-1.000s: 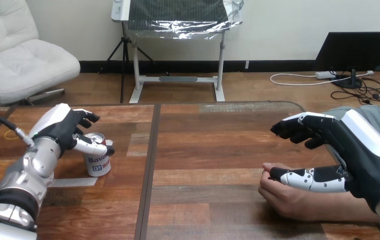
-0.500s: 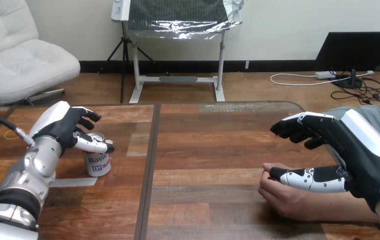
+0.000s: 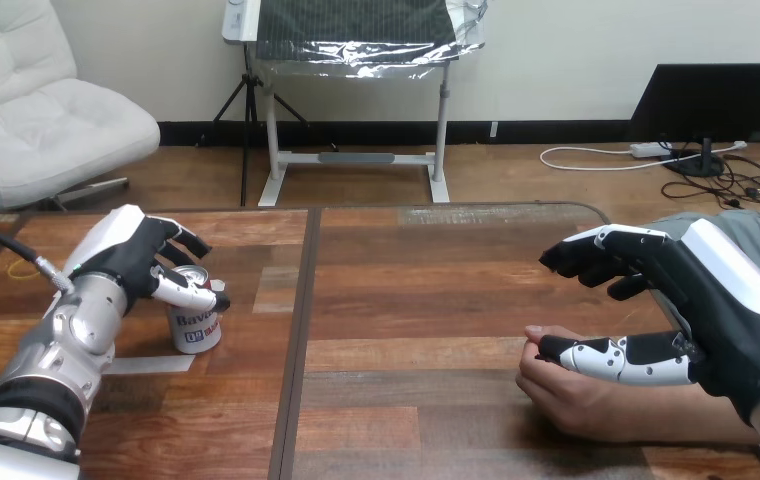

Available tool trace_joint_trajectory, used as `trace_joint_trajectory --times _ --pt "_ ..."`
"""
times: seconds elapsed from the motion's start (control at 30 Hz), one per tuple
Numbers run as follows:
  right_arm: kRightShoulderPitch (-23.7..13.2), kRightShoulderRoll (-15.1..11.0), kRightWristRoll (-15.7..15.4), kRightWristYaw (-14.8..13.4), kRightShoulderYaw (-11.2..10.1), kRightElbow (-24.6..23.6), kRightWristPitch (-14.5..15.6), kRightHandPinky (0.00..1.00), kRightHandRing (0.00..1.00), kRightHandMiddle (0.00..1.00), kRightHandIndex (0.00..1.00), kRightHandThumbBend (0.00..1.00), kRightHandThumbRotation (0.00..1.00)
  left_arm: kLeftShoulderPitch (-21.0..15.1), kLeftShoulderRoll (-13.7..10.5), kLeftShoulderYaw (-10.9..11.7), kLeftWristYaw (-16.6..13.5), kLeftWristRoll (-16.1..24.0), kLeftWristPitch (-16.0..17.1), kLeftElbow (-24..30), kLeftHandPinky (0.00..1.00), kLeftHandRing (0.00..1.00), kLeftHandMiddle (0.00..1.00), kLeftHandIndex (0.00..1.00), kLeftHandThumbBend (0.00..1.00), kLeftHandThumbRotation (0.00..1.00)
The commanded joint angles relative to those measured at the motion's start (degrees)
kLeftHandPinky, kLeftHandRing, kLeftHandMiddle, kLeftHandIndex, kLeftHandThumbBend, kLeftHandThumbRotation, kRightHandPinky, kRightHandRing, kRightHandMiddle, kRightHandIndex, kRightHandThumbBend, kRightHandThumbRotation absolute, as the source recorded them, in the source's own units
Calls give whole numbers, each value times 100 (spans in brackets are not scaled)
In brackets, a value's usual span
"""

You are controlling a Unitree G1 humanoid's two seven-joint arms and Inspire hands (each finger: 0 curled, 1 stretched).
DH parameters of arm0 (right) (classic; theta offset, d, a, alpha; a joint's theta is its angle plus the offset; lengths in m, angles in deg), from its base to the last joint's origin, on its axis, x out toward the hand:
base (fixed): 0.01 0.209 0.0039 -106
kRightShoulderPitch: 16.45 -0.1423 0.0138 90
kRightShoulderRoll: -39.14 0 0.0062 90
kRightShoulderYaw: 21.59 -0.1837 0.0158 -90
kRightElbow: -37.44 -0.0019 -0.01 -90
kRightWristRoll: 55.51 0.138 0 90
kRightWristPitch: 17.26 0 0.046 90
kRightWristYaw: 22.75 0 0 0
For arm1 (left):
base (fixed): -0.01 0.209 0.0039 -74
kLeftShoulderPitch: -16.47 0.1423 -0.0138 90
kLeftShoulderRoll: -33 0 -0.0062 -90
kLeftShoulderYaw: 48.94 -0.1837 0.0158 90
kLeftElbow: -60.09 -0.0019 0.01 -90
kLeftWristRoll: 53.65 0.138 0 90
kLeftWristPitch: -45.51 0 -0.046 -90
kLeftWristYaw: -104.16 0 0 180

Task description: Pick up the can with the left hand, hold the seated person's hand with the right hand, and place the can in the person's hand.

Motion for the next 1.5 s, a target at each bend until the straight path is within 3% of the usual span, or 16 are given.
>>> trace_joint_trajectory --times 0.0,0.37,1.0,1.27,1.47 --pt "-364 -149 16 30 -48 -59 -79 72 75 75 71 66 0 -201 -23 -28 13 27 -91 91 60 63 67 67 78 0" --pt "-363 -129 55 53 -82 -51 -122 70 74 74 71 65 0 -221 -33 -92 161 74 -178 116 61 63 68 68 79 0" --pt "-362 -140 51 81 -100 -69 -61 71 75 75 71 65 0 -199 -15 -194 124 214 -151 118 60 63 67 68 81 1" --pt "-355 -199 -50 126 -97 -121 16 74 76 75 72 65 0 -155 40 -225 -153 335 -119 164 56 59 63 64 77 0" --pt "-364 -183 -46 148 -104 -130 20 75 76 75 72 65 0 -65 32 -170 -425 284 151 173 51 54 57 58 76 0"
